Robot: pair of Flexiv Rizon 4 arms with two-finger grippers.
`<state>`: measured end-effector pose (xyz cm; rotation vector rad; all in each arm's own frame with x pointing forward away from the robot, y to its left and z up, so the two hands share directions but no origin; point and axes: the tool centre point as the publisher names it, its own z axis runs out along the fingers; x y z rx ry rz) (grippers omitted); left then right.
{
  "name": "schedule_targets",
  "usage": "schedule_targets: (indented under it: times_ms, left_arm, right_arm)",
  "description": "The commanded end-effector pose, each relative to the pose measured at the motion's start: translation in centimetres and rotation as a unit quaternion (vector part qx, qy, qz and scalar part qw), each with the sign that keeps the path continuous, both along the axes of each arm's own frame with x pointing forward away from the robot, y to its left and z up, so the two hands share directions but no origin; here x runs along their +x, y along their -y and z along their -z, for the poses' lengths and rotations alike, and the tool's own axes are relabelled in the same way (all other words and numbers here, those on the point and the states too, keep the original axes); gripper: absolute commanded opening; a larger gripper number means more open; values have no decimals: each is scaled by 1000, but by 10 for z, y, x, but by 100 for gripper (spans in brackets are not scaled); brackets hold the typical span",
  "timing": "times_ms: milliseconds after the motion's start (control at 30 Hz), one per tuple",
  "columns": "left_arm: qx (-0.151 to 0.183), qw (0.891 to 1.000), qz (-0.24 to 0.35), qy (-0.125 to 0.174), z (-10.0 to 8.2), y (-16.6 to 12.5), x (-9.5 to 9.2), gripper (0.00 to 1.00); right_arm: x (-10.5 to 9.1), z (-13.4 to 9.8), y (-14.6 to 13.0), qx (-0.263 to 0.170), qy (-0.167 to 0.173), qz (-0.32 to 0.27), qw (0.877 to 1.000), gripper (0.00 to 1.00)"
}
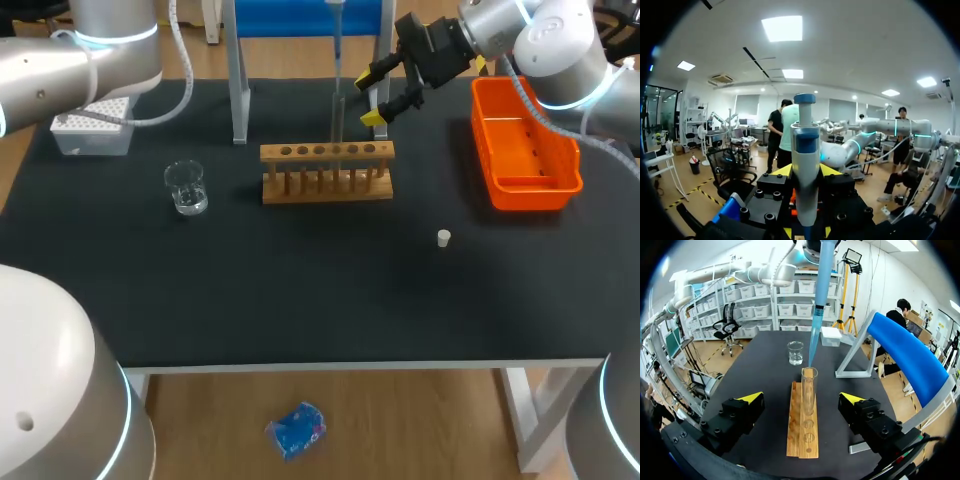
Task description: Invert the test tube, pick up the pipette, mount the tip to pipette, aspirate from beaker and dispense into the tube, eject the tip, return the pipette, and cap with the stopper.
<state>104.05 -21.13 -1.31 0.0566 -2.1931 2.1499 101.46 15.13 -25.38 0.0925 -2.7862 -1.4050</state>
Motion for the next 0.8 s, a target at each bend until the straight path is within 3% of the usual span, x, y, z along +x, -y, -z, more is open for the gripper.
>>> schedule_targets:
  times_ms: [33, 800]
  left_arm:
    - [-2, 1000, 3, -1, 4, -1, 3, 0]
    - [7, 1000, 5, -28, 15, 0, 1, 0]
  right_arm:
    - [1, 0, 1, -1, -1, -2, 1000, 100]
    - [1, 0, 1, -1, -1, -2, 1000, 100]
